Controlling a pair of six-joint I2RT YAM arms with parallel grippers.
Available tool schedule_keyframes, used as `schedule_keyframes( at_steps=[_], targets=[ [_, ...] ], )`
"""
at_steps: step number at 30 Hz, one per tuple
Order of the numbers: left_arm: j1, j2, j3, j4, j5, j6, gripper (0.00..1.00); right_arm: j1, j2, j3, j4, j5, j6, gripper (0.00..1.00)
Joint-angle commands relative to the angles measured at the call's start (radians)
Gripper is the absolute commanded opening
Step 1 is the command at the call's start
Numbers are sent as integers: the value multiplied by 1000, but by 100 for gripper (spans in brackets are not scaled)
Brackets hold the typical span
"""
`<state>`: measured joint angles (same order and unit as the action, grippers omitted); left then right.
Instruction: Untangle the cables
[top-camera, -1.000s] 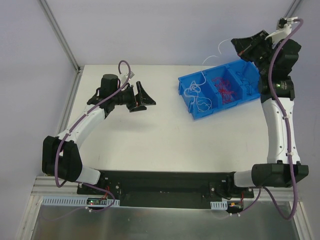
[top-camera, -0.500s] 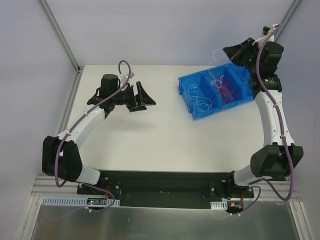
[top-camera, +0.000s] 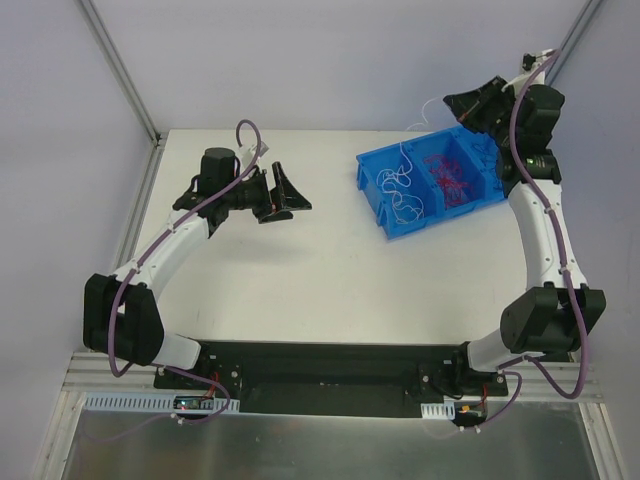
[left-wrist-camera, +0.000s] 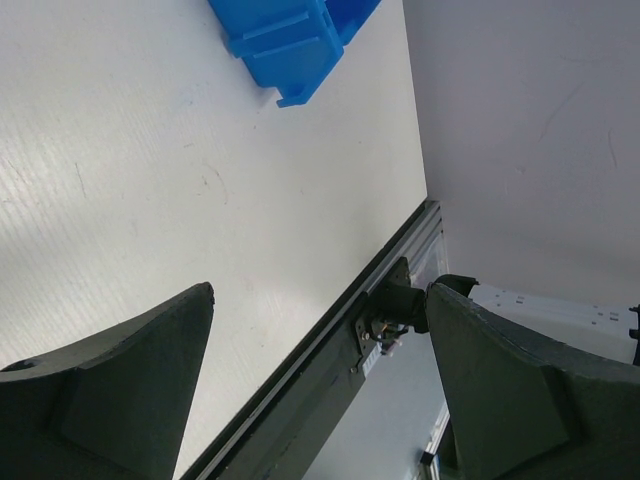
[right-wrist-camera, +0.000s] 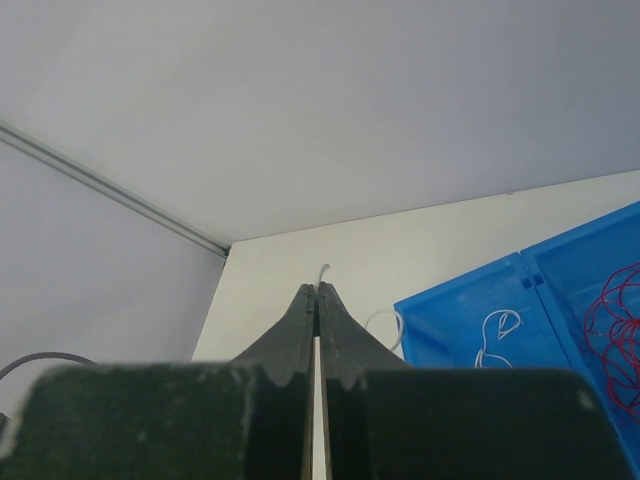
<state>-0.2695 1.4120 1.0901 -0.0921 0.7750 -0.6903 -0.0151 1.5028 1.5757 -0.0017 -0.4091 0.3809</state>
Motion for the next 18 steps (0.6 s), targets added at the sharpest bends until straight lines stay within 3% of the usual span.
schedule_keyframes(
  at_steps=[1,7,15,18],
  targets=[
    [-10,-48,34,11,3,23,86,15,-10,-49,95,-23,-14,0],
    [-11,-47,34,11,1,25,86,76,69,-100,83,6,-158,0],
    [-13,-47,34,11,1,25,86,193,175,-138,-93,248,-341,0],
    [-16,-44,33,11,-6,31,86,198,235,-146,-113,240,-366,3]
  ],
)
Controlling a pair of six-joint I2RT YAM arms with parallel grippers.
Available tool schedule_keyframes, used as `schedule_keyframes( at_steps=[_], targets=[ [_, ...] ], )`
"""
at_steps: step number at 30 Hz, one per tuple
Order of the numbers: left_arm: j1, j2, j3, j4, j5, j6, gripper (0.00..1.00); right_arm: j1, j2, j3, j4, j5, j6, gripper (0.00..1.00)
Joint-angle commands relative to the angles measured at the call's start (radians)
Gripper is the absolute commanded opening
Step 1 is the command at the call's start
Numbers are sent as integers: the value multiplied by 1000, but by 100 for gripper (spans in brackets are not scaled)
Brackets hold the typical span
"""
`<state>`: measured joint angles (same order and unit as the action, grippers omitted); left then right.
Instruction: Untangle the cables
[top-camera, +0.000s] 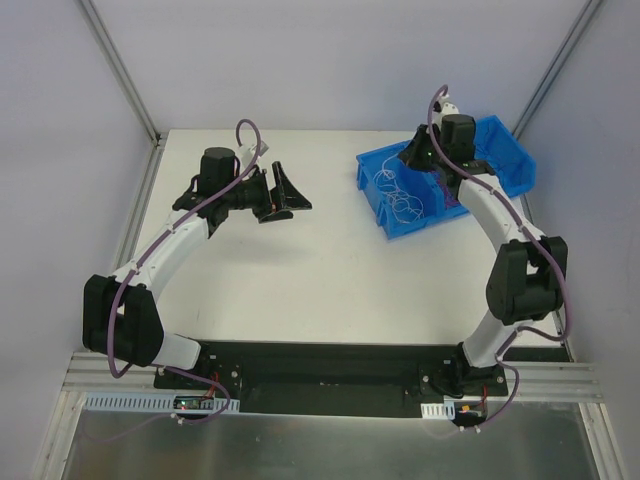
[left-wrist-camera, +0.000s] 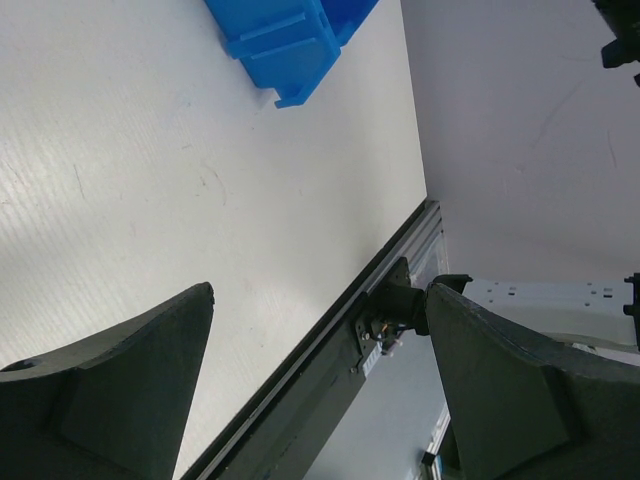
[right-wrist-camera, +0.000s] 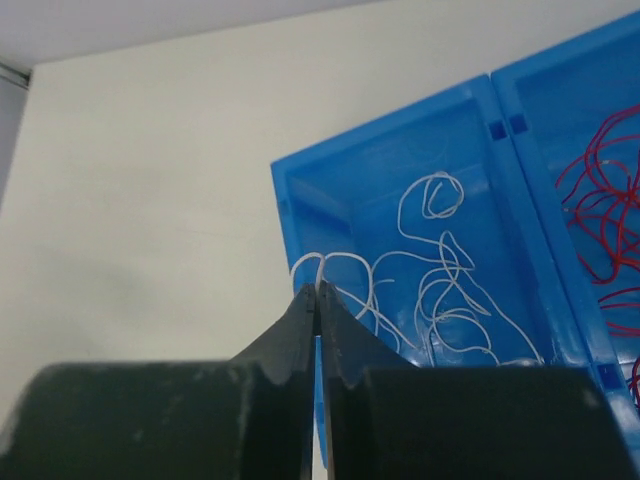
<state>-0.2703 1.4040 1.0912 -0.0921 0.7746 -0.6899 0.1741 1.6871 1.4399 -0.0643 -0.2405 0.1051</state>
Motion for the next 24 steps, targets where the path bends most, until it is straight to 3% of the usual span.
schedule_keyframes(
  at_steps=[1,5,9,14,20,24],
  targets=[
    [-17,-33,30,11,-11,33,86,8,71,3,-71,69,-93,6],
    [-20,-23,29,11,-18,41,86,11,109,48,-129,56,-96,14],
    [-21,-19,29,9,-28,49,86,18,57,51,-209,78,-126,43],
    [-26,-22,27,9,-31,50,86,39,-139,-112,-230,139,-142,65],
    [-59,-49,27,9,-69,90,86,145,-427,-471,-92,155,-72,72],
    [-122,-82,33,12,-118,185,86,257,-657,-744,85,164,11,74]
  ],
)
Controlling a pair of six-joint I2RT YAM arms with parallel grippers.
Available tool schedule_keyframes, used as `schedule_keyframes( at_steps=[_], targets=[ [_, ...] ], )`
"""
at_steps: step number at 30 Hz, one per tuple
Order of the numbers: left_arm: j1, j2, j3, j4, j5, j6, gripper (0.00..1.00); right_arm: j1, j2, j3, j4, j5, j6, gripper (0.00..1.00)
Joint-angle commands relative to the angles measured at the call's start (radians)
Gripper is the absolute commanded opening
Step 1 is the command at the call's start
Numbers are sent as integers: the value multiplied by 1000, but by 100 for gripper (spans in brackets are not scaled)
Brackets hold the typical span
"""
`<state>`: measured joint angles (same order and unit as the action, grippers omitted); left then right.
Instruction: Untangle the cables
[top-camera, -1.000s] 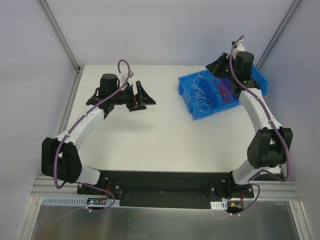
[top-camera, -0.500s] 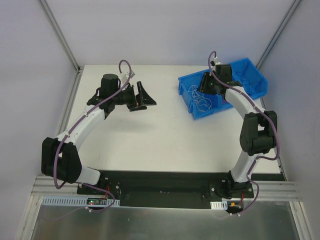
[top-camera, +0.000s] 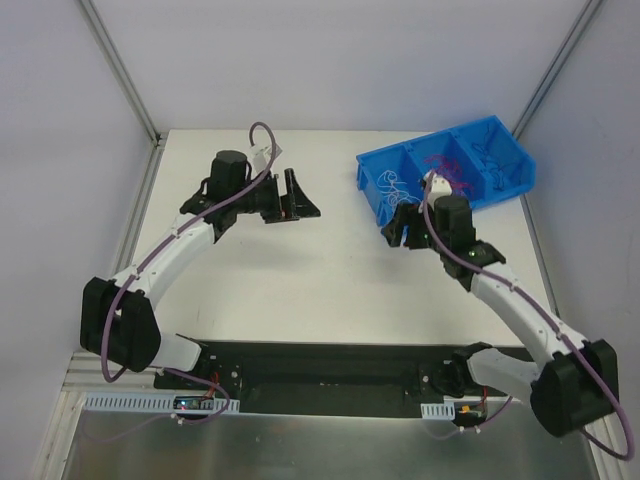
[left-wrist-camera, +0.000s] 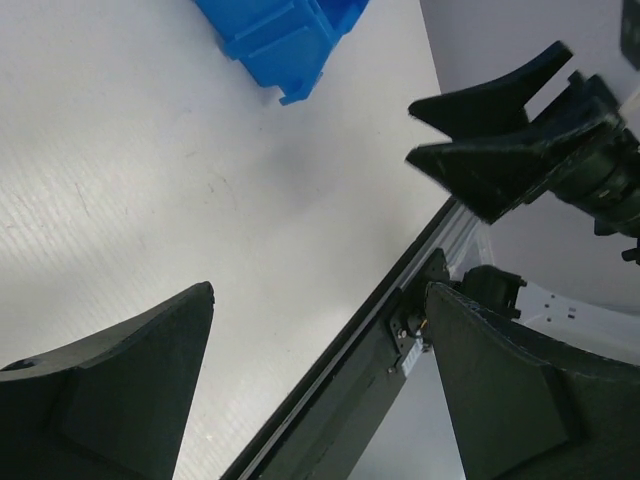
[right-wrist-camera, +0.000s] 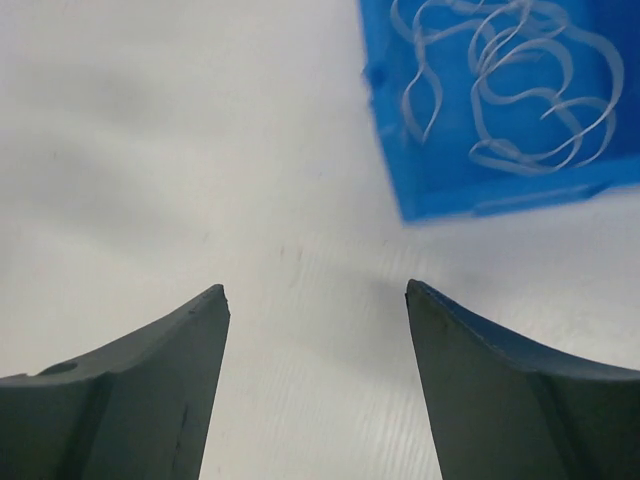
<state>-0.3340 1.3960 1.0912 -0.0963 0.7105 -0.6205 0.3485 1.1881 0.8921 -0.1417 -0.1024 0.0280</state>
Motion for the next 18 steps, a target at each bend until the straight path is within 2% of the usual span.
schedule_keyframes(
  at_steps=[1,5,9,10,13,15,18],
  targets=[
    [-81,-84,33,17,-68,139,86,102,-213,-256,187,32,110,74],
    [-196,-162,7,30,-189,279,85,152,-456,-458,272,41,167,75],
    [-344,-290,-62,61,-373,407,88,155,-686,-519,156,53,122,80],
    [-368,-328,-92,72,-406,413,92,155,-740,-522,102,70,116,82],
    [-384,-448,-198,93,-483,368,94,155,-869,-524,-7,96,116,95],
    [-384,-532,-255,122,-529,346,96,153,-973,-545,-10,136,113,98],
    [-384,-674,-319,141,-568,338,99,155,-1100,-545,-48,226,156,96]
  ],
)
